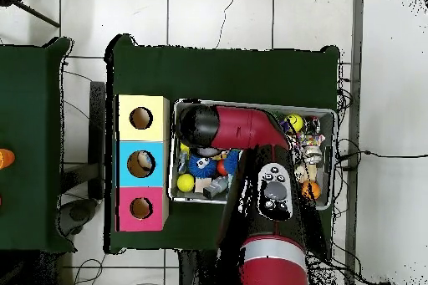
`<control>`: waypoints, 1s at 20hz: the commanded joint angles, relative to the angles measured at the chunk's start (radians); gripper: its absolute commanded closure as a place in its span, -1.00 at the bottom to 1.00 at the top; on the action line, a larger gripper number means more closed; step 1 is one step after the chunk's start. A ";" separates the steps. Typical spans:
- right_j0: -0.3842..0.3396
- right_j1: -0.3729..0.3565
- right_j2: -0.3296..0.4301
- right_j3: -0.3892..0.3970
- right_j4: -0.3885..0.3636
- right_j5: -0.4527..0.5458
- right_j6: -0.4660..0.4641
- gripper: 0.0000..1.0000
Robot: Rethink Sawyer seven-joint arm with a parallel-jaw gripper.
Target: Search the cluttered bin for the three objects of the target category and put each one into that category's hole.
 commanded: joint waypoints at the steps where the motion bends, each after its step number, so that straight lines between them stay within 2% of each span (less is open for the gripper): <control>1: 0.014 0.077 0.074 -0.050 -0.029 -0.031 0.077 -1.00; 12: -0.014 0.170 0.087 -0.125 -0.029 -0.040 0.047 -1.00; 20: -0.014 0.174 0.077 -0.138 -0.032 -0.033 0.045 -1.00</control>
